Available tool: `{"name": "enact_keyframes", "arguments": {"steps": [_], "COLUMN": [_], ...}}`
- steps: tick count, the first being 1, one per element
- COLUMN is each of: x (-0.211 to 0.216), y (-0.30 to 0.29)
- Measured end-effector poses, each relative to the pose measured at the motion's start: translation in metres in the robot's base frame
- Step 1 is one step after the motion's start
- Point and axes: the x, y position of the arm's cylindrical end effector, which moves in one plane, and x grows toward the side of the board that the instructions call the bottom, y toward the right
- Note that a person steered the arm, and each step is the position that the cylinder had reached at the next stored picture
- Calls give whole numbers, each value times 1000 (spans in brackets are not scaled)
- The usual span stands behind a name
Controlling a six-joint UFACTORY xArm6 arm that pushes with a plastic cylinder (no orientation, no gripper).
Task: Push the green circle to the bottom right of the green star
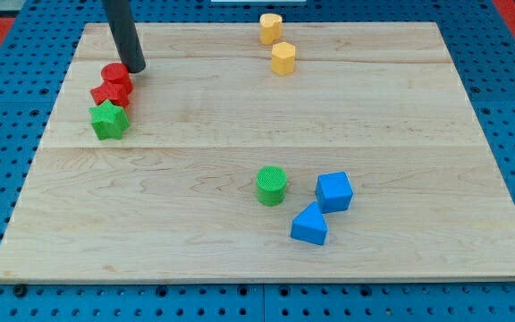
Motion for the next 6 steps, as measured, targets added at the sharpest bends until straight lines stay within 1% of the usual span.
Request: {"name": "enact_keyframes", "arguments": {"steps": [1,2,3,4,5,6], "x": [28,51,129,159,160,184], "y": [19,83,140,222,284,244]}}
